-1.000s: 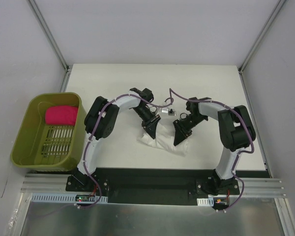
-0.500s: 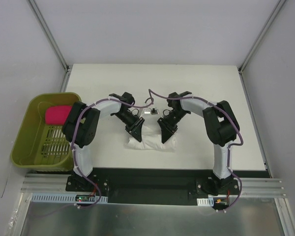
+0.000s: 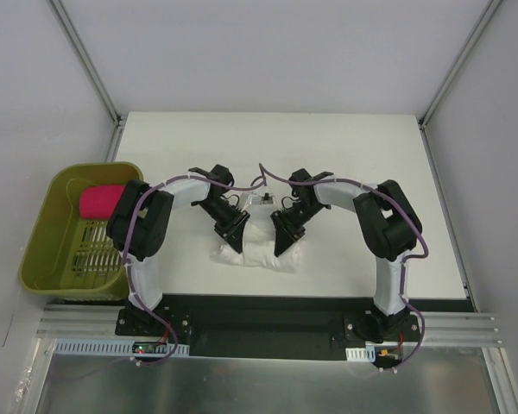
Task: Roll the t-shirts
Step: Roll the T-shirt to the center of the board.
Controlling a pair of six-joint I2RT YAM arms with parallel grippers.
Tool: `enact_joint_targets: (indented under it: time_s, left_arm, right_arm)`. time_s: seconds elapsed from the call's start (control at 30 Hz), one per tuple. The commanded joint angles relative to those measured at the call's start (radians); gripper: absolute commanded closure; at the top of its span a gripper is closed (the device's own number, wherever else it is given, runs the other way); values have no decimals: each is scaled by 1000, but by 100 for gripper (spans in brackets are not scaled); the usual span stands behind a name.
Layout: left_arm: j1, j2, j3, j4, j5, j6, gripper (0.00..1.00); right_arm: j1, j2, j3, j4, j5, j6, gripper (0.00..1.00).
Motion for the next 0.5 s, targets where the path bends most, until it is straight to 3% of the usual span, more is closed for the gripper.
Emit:
enact_joint_targets:
  time_s: [0.0, 0.17, 0.37, 0.43, 0.47]
  left_arm:
    - [-57, 82, 41, -44, -2, 76, 84]
    - [2, 48, 73, 6, -8, 26, 62]
    - [6, -249, -40, 104, -84, 75, 49]
    - [-9, -418, -71, 168, -173, 64, 49]
    - [-59, -486, -111, 263, -347, 58, 51]
  right_arm:
    - [4, 25, -100, 301, 93, 104, 99]
    - [-34, 22, -179, 384, 68, 141, 99]
    - [-51, 5, -188, 412, 71, 156, 99]
    - [-57, -7, -197, 412, 62, 155, 99]
    - [-62, -12, -195, 409, 59, 156, 99]
